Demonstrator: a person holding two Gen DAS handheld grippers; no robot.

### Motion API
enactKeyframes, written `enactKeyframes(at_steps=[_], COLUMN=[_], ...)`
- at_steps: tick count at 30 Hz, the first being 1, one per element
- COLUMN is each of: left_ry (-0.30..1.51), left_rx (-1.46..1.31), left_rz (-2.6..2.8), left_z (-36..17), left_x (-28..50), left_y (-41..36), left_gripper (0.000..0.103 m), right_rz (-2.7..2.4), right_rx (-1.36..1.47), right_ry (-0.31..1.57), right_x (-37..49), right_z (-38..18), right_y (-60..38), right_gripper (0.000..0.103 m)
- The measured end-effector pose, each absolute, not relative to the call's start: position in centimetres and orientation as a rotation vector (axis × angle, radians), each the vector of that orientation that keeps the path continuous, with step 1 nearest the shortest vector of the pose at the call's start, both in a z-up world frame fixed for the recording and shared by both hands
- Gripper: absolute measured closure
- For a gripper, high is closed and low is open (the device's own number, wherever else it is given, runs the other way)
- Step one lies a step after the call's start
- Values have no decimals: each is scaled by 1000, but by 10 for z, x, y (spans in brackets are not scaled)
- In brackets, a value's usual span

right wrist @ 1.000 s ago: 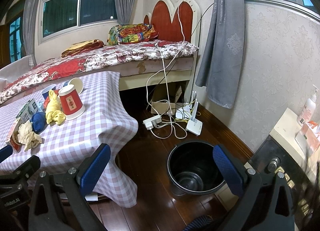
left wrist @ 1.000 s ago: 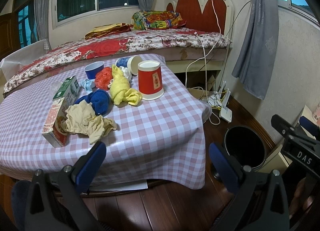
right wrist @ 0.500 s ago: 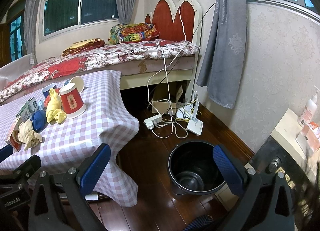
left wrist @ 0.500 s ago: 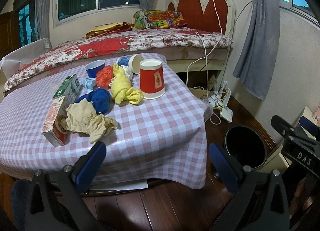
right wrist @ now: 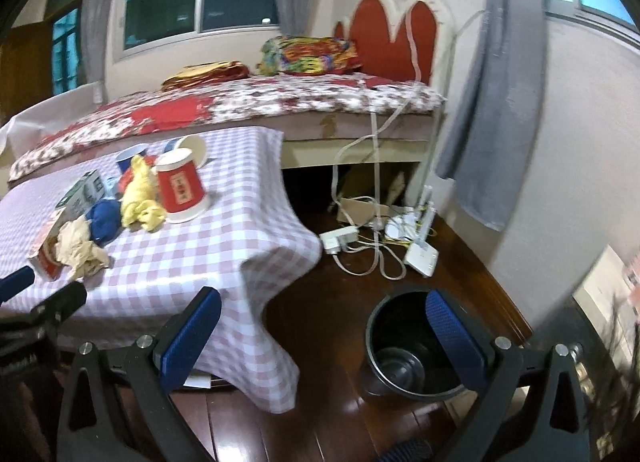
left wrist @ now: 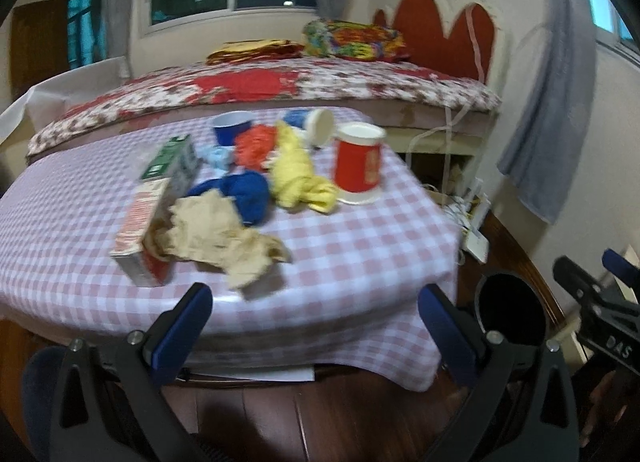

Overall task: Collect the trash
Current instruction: 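Grasp the white milk carton with the left tool while the right tool grasps the red paper cup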

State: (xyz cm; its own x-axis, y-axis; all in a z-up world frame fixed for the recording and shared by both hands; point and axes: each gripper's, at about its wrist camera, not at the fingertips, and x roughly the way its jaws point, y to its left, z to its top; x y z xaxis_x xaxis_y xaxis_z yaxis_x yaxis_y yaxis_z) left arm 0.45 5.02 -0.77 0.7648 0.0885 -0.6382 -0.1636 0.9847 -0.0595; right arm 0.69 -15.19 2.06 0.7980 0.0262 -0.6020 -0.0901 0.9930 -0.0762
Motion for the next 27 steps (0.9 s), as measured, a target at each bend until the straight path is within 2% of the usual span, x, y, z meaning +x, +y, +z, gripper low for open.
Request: enactKeyframes(at_steps=[24,27], left_ry=[714,716], left_rx=[-180,-172], left_rz=[406,407], left_z=[-42,-47], left_x=[7,15], left_y=[174,180], left_gripper=[1,9], right_rz=[367,347], right_rx=[-151,-138], right_ry=[611,612], right_x=[80,101], right_z=[3,2], right_y=[-15,-14], right_gripper=[0,0])
